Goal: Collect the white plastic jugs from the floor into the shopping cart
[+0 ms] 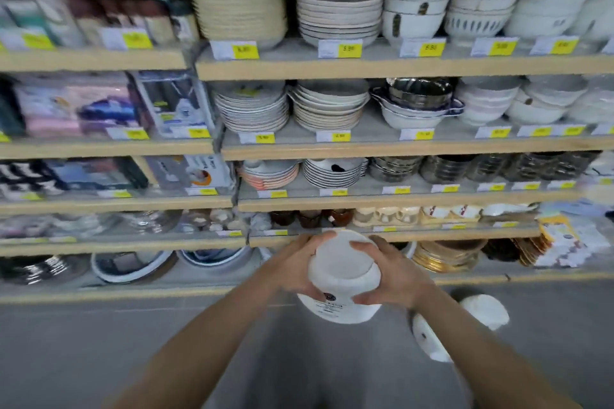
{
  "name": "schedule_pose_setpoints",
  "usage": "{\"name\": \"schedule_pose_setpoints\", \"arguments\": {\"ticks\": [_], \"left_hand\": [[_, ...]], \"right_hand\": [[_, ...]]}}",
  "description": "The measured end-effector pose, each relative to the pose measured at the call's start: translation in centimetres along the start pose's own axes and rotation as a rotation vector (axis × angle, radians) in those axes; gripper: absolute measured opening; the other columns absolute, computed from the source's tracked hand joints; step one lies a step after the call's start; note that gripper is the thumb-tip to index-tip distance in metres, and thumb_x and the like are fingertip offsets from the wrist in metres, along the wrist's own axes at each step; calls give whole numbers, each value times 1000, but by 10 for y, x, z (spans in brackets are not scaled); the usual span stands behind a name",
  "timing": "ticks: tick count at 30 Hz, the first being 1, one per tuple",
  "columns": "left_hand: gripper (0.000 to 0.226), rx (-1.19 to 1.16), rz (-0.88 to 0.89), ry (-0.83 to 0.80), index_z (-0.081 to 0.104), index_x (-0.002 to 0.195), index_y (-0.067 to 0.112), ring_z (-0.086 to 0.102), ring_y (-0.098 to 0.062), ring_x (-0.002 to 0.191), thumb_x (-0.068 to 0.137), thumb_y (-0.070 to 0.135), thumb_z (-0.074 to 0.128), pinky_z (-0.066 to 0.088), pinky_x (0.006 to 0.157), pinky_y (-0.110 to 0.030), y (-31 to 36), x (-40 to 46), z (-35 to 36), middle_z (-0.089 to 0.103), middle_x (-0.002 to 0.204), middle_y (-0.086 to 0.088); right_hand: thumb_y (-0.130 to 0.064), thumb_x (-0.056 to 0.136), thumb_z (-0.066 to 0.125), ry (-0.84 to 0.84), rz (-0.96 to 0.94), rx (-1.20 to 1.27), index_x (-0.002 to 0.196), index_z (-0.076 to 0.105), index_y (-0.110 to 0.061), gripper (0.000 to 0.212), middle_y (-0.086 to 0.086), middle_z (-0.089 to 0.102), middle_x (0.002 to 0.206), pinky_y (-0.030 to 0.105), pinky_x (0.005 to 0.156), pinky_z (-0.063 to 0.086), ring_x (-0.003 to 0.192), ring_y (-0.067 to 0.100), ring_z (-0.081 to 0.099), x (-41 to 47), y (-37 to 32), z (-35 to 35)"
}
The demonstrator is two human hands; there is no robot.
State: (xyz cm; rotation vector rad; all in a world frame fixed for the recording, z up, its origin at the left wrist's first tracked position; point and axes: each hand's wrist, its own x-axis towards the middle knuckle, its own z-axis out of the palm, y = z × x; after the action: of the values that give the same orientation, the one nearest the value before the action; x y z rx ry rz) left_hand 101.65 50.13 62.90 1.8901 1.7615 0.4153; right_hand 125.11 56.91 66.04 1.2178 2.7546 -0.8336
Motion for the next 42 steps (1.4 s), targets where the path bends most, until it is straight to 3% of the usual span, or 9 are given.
{"name": "schedule_pose_setpoints", "arguments": {"ticks": [6, 9, 15, 18, 23, 27, 35, 39, 42], "left_hand": [[117, -18, -125, 198, 14, 143, 45, 39, -20, 122, 51, 50, 87, 38, 103, -34, -72, -105, -85, 33, 132, 2], [116, -41, -167, 283, 16, 143, 44, 38, -18, 121, 52, 46, 89, 39, 98, -31, -122, -170, -126, 32, 131, 4], [113, -37, -318, 407, 21, 142, 43, 32, -17, 125, 50, 46, 86, 32, 109, -36, -228, -319, -201, 33, 126, 10], [116, -17, -406, 477, 21, 143, 41, 28, -16, 130, 46, 52, 84, 30, 112, -36, -274, -392, -229, 35, 138, 6], [117, -15, -560, 599, 21, 146, 30, 30, -11, 131, 52, 37, 90, 25, 104, -15, -330, -491, -264, 36, 141, 6], [119, -20, -702, 637, 18, 145, 39, 37, -15, 127, 50, 44, 88, 34, 107, -28, -376, -554, -281, 38, 136, 4], [120, 12, -888, 694, 15, 144, 46, 38, -15, 126, 48, 51, 85, 32, 104, -23, -496, -631, -340, 38, 137, 6], [117, 5, -987, 717, 14, 143, 46, 39, -18, 126, 50, 52, 84, 36, 105, -31, -557, -664, -382, 35, 137, 5], [117, -1, -1054, 759, 13, 142, 47, 39, -18, 125, 49, 54, 83, 38, 105, -33, -596, -690, -407, 35, 139, 7]], "right_hand": [[-57, 62, 76, -43, -248, -102, 139, 23, -48, 94, -4, 21, 149, 33, 108, 32, 135, 20, 29, 63, -137, 6], [-57, 65, 75, -56, -353, -139, 141, 19, -47, 95, -7, 9, 155, 31, 111, 25, 142, 16, 18, 93, -220, 28], [-66, 61, 69, -135, -506, -200, 139, 12, -51, 98, -12, 6, 154, 42, 111, 30, 140, 22, 20, 152, -398, 102], [-60, 64, 72, -190, -594, -203, 140, 14, -51, 96, -10, 8, 155, 41, 112, 27, 142, 22, 17, 171, -487, 133], [-63, 61, 71, -253, -757, -269, 136, 10, -60, 97, -17, 3, 156, 47, 113, 24, 144, 16, 14, 206, -612, 181], [-62, 61, 72, -351, -863, -303, 135, 8, -62, 98, -21, -3, 154, 44, 111, 27, 144, 14, 14, 233, -697, 219], [-50, 69, 75, -417, -1051, -263, 142, 15, -51, 94, -15, 3, 155, 21, 102, 22, 141, 7, 17, 317, -843, 288], [-54, 66, 75, -483, -1115, -244, 140, 15, -52, 95, -18, 0, 154, 20, 100, 19, 142, 9, 15, 375, -924, 323], [-54, 65, 75, -519, -1170, -260, 140, 16, -52, 95, -18, 2, 153, 26, 106, 23, 141, 11, 17, 407, -986, 344]]}}
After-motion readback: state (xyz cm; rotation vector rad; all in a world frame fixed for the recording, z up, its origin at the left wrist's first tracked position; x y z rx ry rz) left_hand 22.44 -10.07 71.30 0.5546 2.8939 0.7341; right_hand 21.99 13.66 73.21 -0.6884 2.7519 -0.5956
